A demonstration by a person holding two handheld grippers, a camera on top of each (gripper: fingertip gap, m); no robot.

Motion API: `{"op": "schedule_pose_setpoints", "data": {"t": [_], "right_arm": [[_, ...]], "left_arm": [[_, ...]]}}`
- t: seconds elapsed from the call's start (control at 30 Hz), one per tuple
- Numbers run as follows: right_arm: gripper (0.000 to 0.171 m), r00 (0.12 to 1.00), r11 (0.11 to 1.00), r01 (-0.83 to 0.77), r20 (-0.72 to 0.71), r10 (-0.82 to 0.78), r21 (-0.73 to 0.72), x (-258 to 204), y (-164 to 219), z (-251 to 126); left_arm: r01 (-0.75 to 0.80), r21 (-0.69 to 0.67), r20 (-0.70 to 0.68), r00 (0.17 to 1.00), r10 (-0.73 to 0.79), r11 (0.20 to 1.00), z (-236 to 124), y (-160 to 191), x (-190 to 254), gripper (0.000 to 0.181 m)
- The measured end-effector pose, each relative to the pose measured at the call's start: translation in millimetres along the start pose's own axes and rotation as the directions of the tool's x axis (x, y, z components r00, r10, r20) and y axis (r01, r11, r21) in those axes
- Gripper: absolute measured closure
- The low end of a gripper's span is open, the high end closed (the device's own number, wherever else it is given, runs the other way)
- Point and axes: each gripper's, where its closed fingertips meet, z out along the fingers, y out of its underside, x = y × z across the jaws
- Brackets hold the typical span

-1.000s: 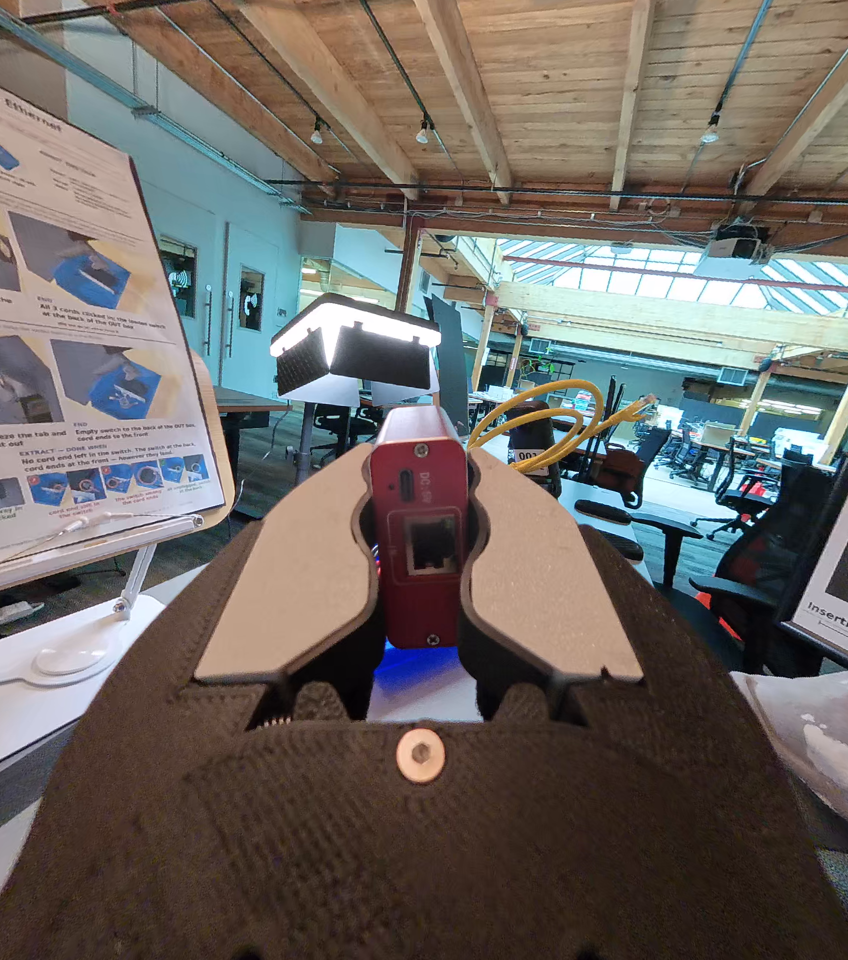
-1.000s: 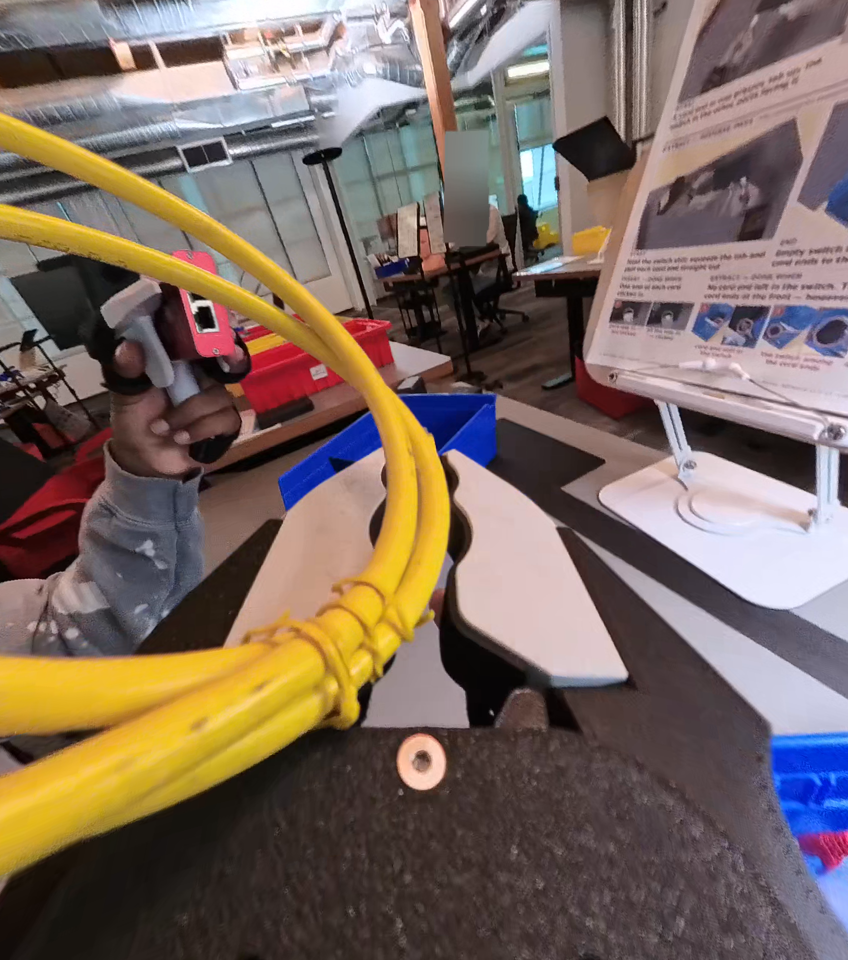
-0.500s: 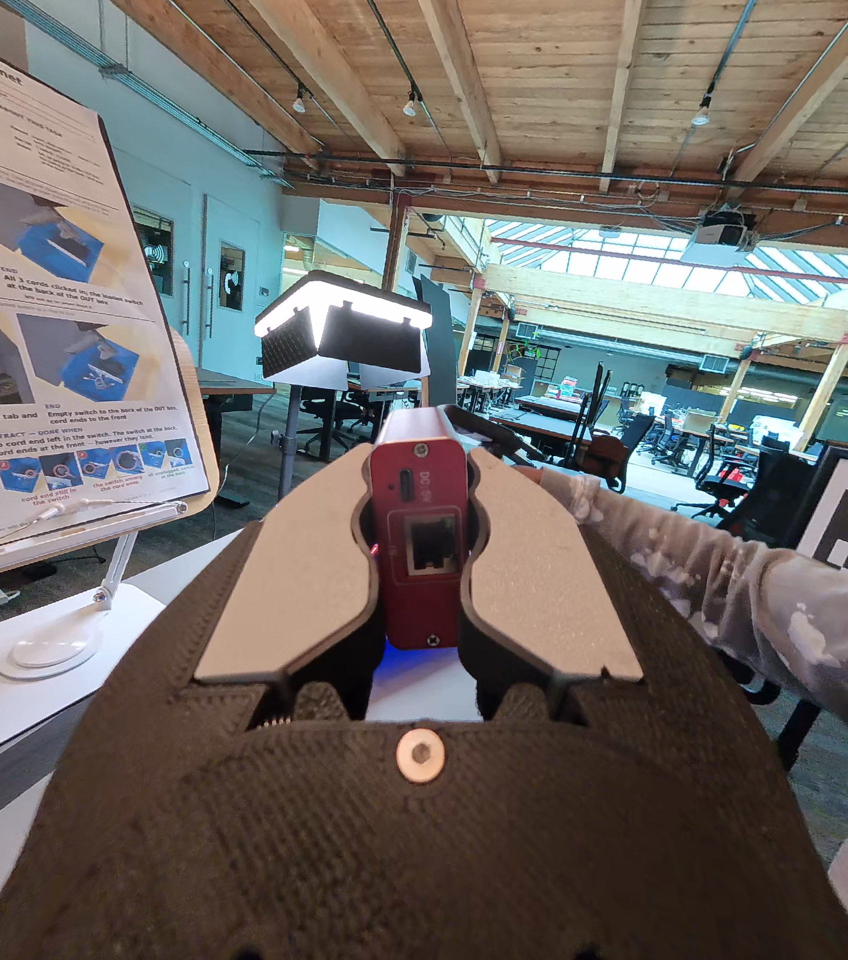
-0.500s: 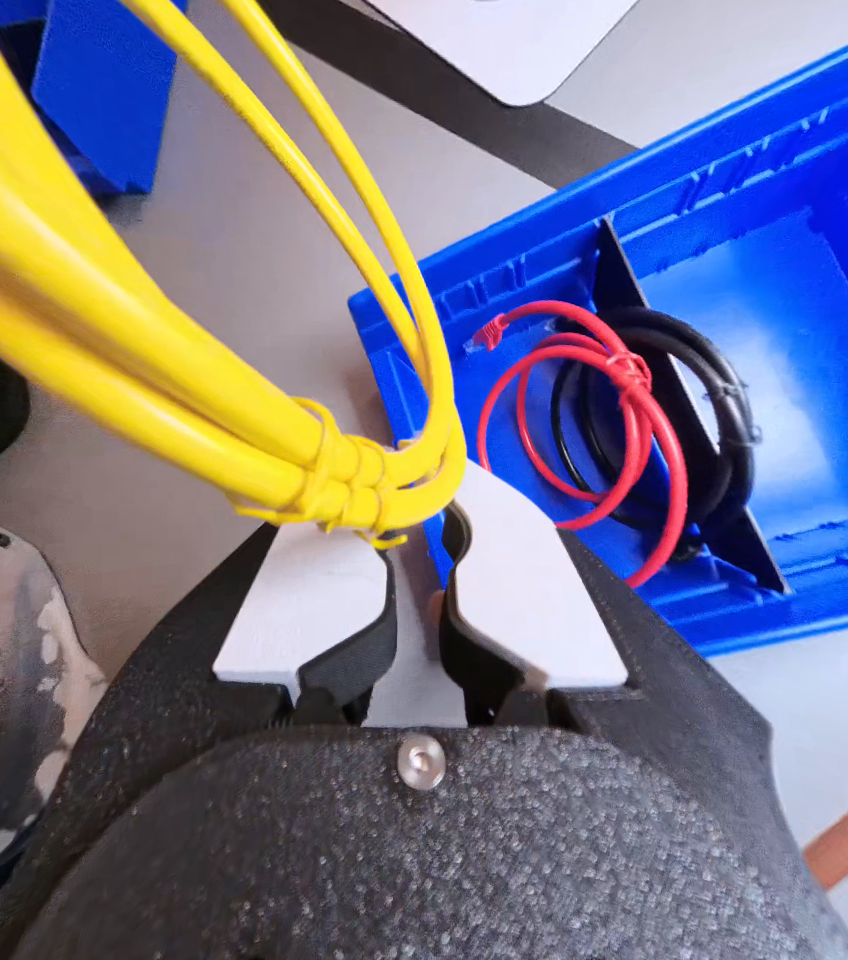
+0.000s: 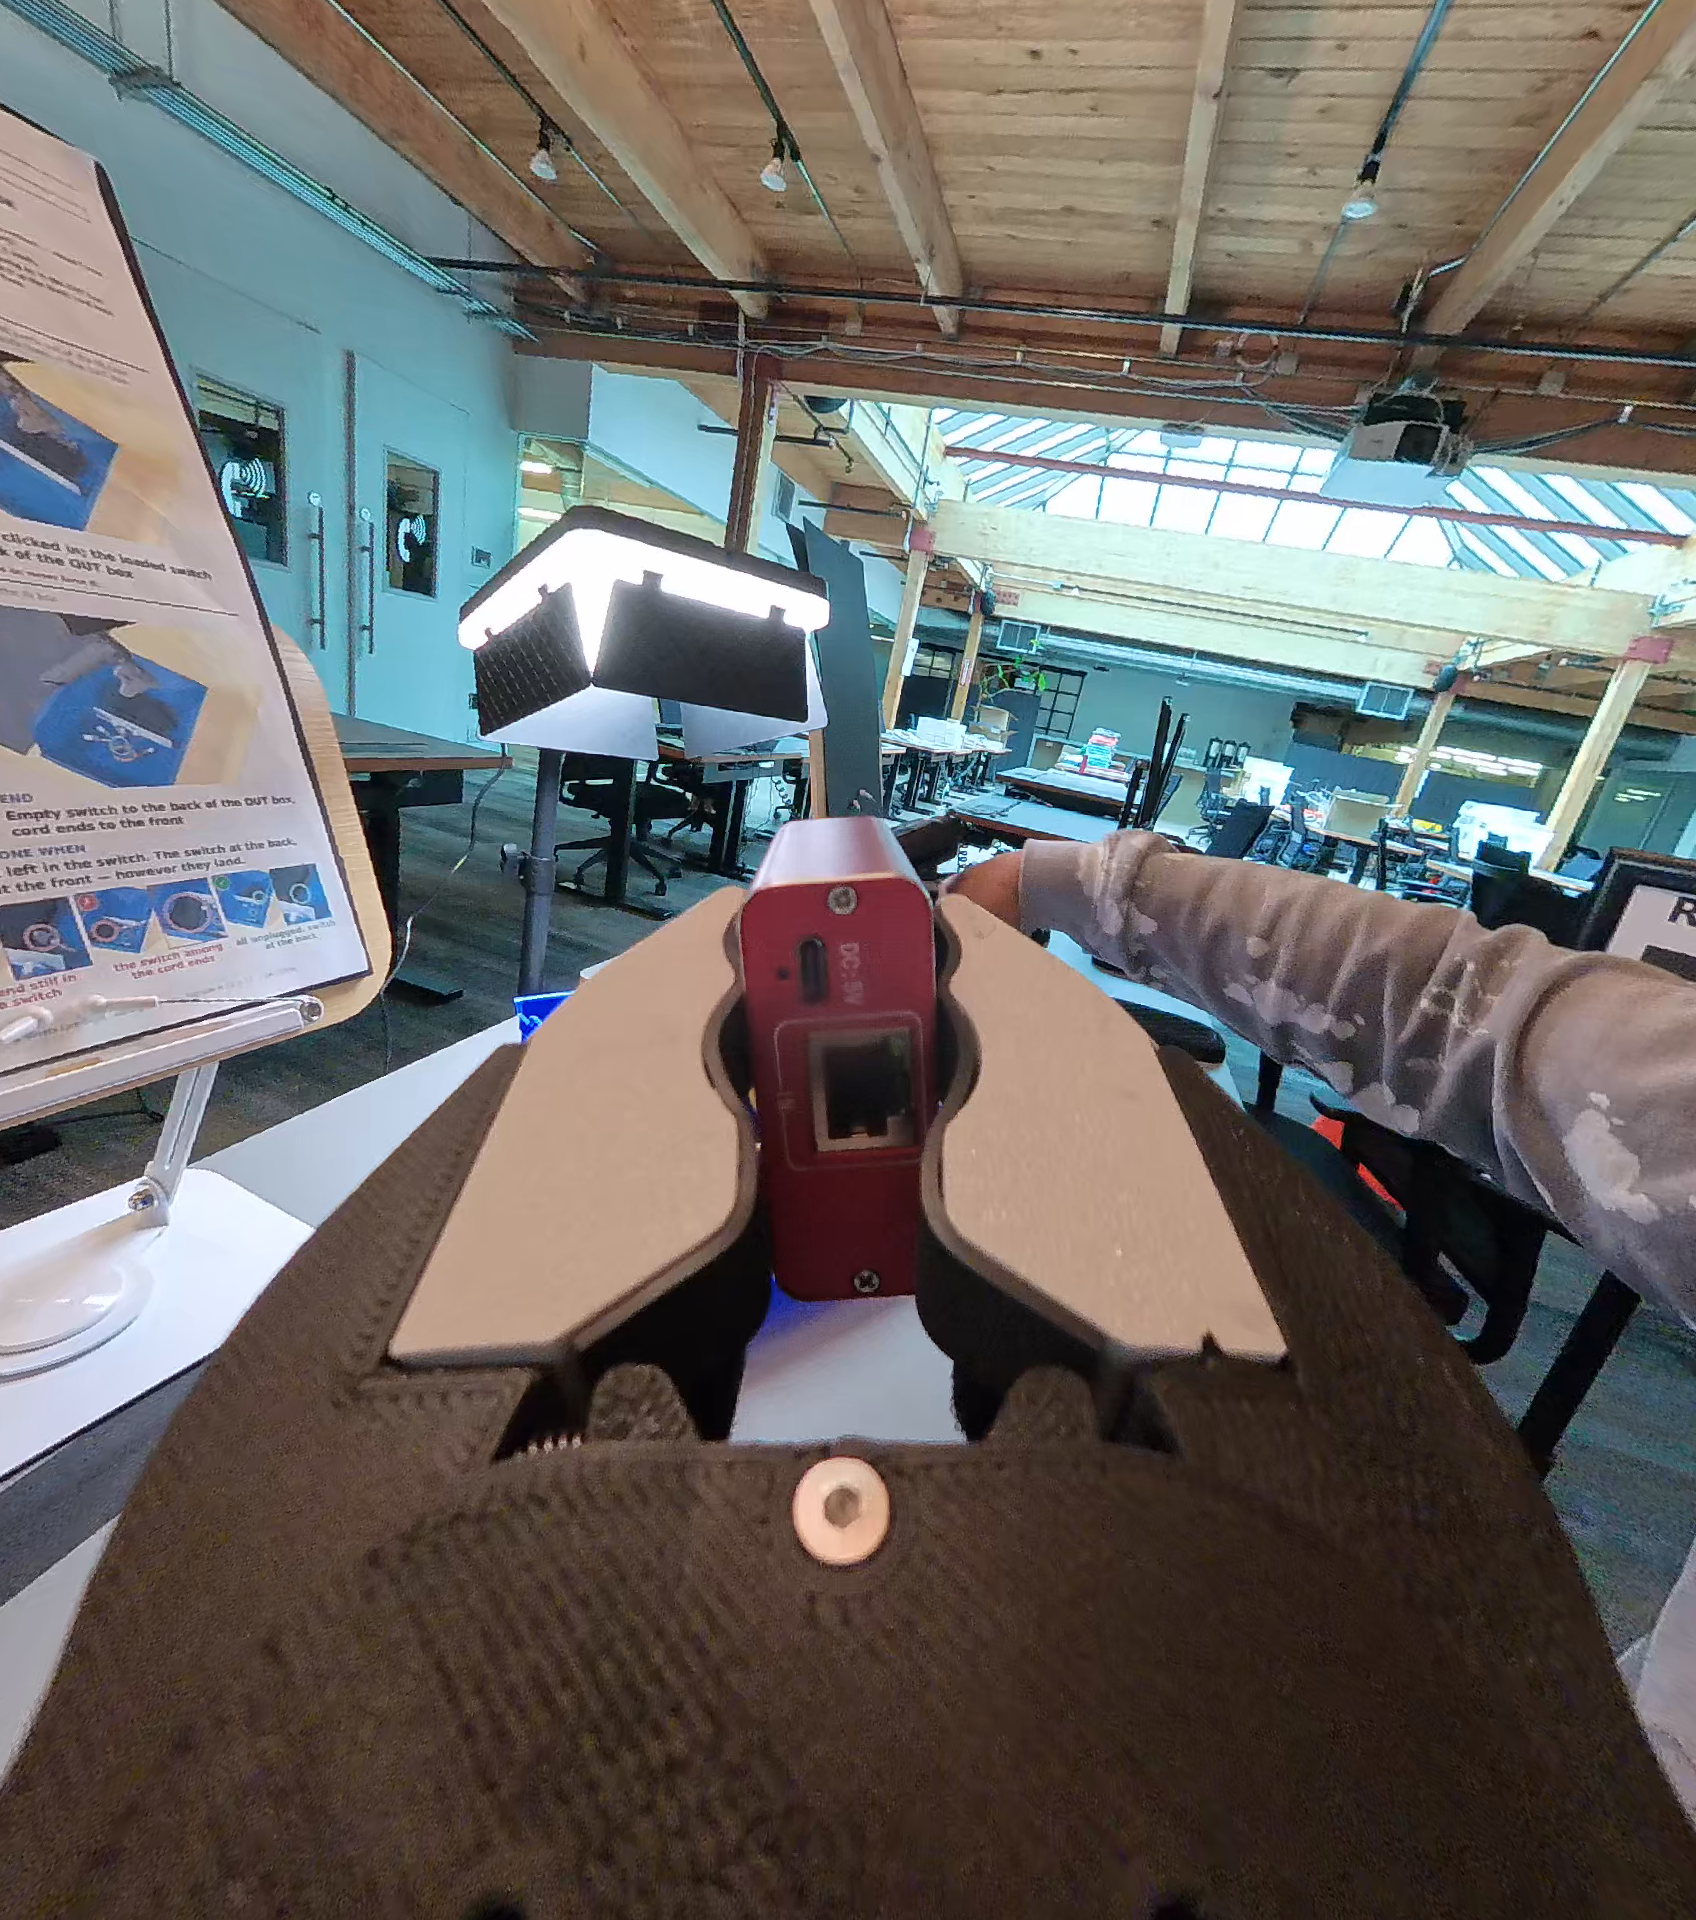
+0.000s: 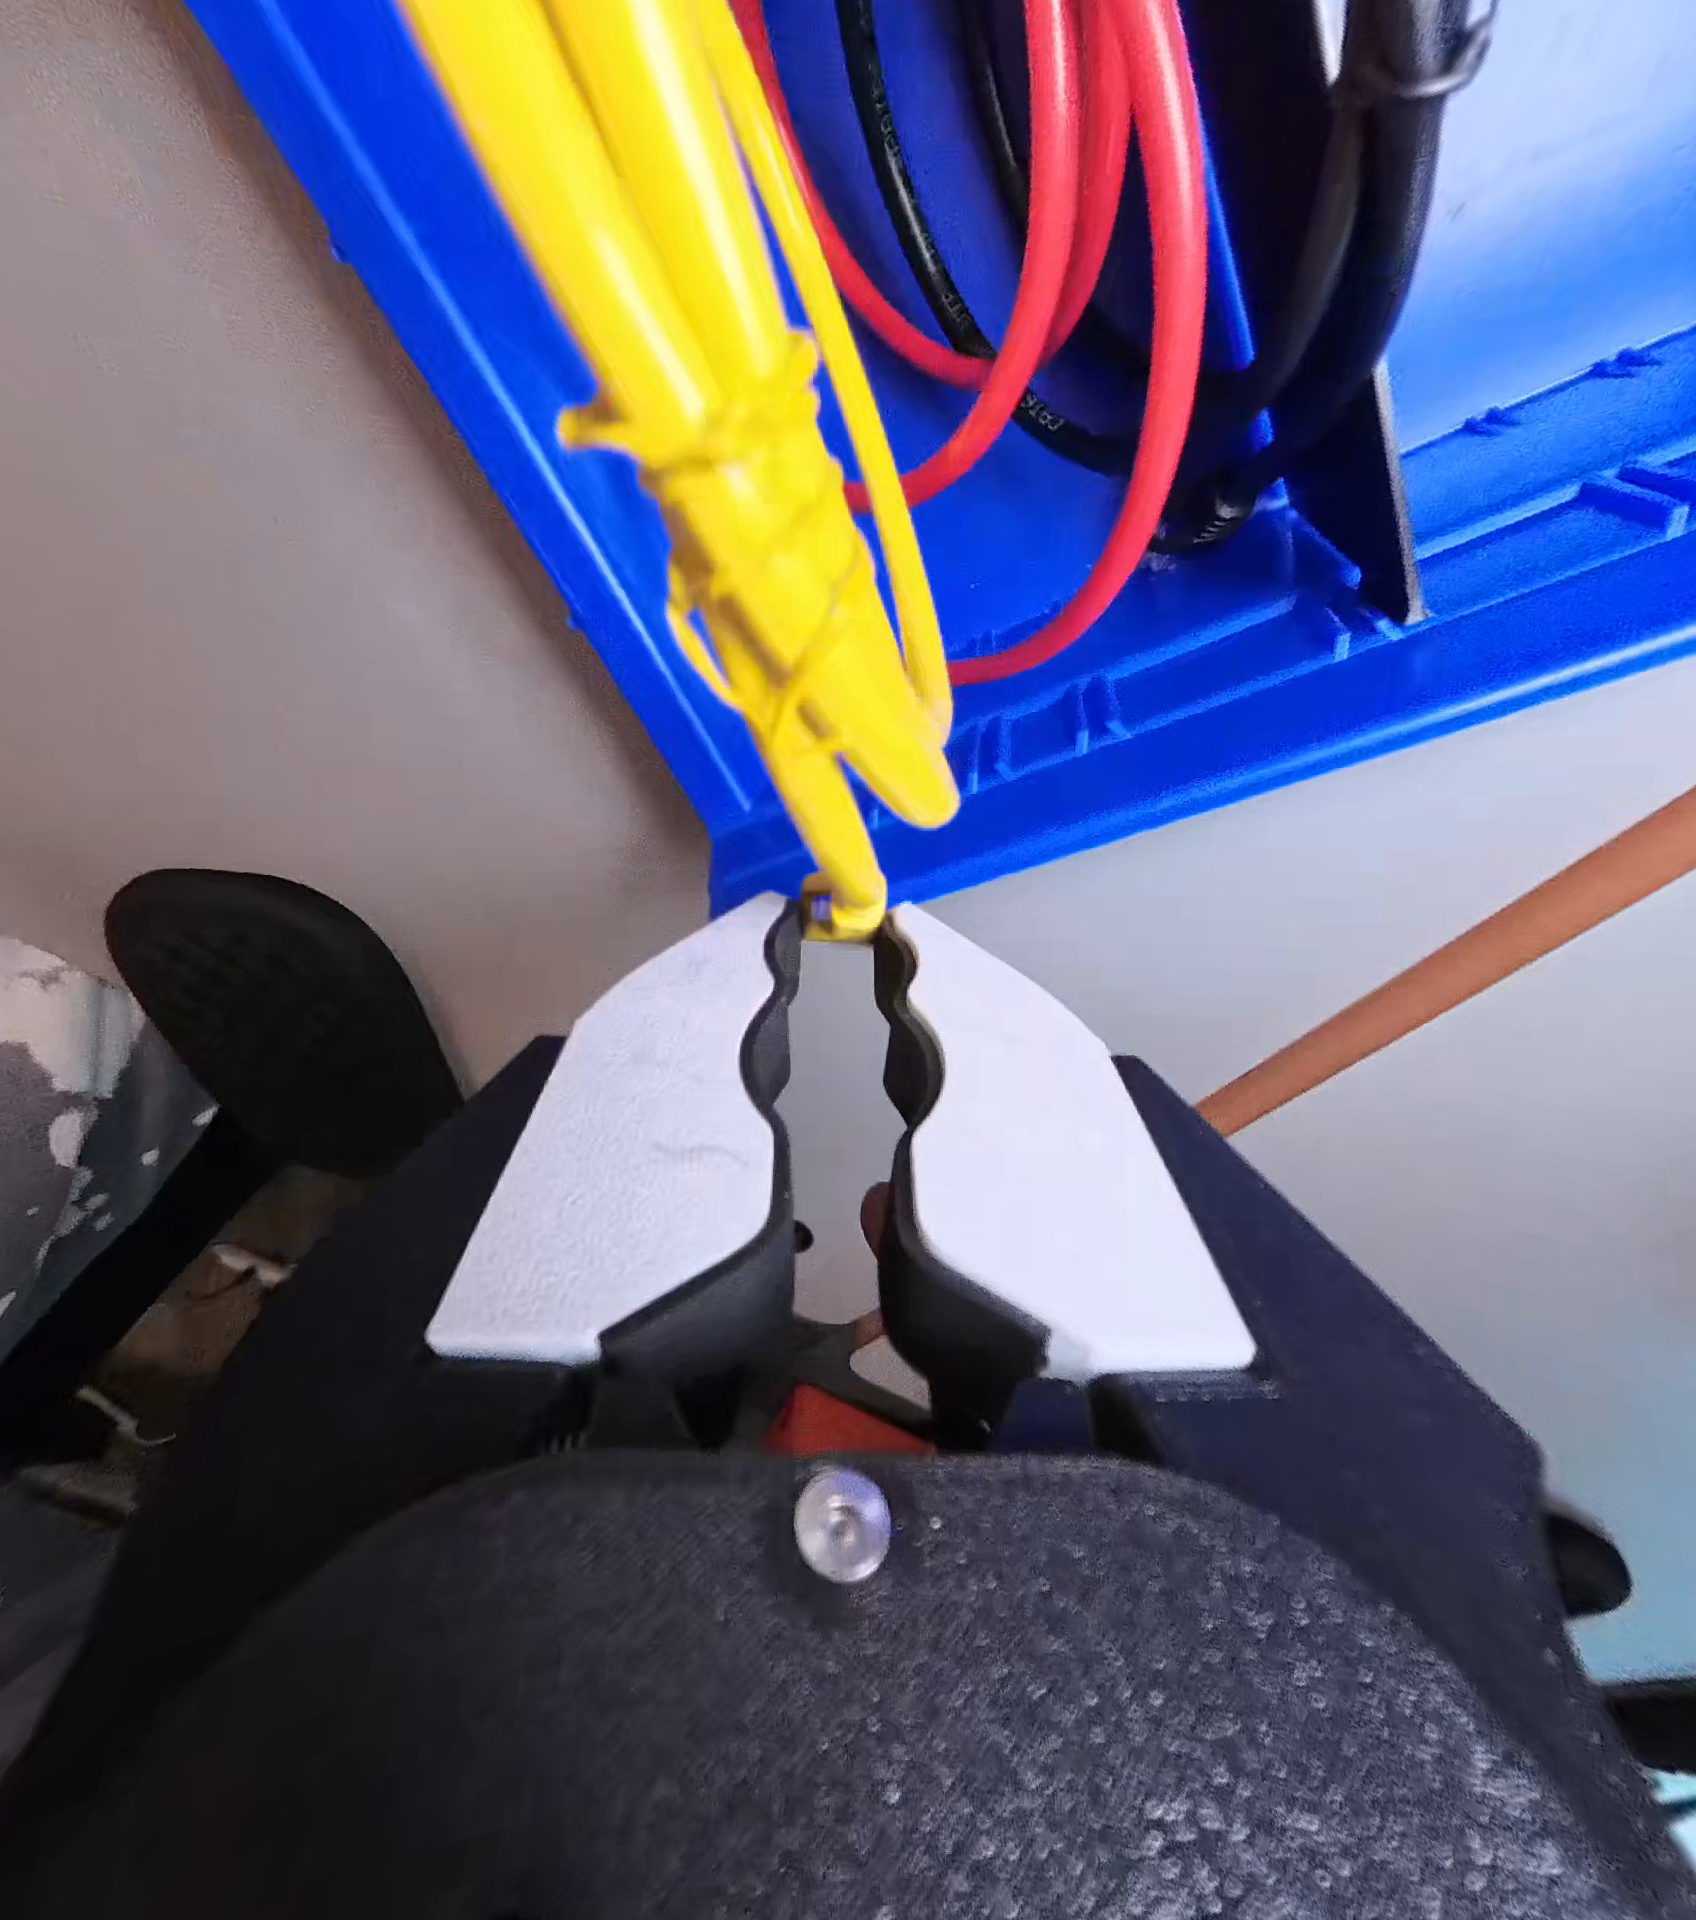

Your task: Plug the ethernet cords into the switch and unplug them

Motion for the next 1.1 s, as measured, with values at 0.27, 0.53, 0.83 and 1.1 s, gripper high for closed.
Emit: {"op": "schedule_pose_setpoints", "data": {"t": [0.27, 0.53, 0.83, 1.1], "right_arm": [[0.157, 0.995, 1.000, 0.005, -0.104, -0.006, -0.005, 13.5, -36.0, -2.4], [0.118, 0.961, 0.954, 0.099, -0.276, -0.018, 0.282, 16.5, -66.1, -52.7], [0.119, 0.848, 0.234, 0.527, -0.488, -0.207, 0.817, -164.7, -123.9, -166.9], [0.106, 0.346, 0.037, 0.937, -0.903, -0.256, 0.348, -316.7, -131.7, -128.2]], "left_arm": [[-0.005, 0.008, 0.004, 1.000, 0.005, 1.000, -7.0, -4.1, -4.1, 0.152], [0.002, 0.005, 0.000, 1.000, -0.002, 1.000, -6.3, -2.7, -5.2, 0.152], [0.045, -0.071, 0.023, 0.999, -0.044, 0.996, 10.8, 23.3, -10.1, 0.152], [0.247, -0.223, 0.082, 0.969, -0.234, 0.943, 43.6, 91.8, -28.1, 0.151]]}}
